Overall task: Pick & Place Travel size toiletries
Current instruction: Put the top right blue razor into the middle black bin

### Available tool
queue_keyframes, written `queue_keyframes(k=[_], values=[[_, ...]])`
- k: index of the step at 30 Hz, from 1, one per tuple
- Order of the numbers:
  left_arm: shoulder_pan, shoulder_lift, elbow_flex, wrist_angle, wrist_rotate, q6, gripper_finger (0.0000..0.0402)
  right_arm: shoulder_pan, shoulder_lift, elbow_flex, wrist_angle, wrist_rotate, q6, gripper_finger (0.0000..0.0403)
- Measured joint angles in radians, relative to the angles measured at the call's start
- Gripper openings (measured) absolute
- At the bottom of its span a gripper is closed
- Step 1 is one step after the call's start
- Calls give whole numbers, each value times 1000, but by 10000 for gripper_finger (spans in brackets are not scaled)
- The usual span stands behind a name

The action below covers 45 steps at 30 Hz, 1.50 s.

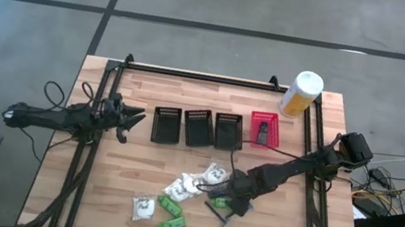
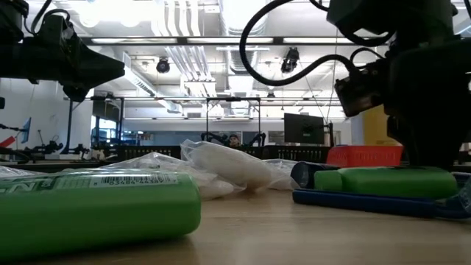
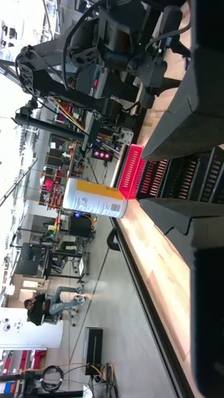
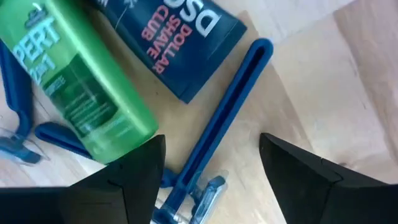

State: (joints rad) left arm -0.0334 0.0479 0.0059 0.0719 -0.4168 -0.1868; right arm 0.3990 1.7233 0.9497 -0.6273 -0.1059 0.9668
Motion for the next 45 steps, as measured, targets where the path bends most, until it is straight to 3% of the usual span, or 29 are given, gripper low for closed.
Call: queue_keyframes(k=[9,31,38,45], values=[[0,0,0,0,0,0,115,16,0,4,-31,-14,0,252],[0,0,0,0,0,0,115,17,-2,-18,-27,114,-92,61],[0,0,0,0,0,0,115,15,-17,-19,-35,119,-104,48],[0,0,0,0,0,0,115,19,-79,-23,-53,191,-114,53]])
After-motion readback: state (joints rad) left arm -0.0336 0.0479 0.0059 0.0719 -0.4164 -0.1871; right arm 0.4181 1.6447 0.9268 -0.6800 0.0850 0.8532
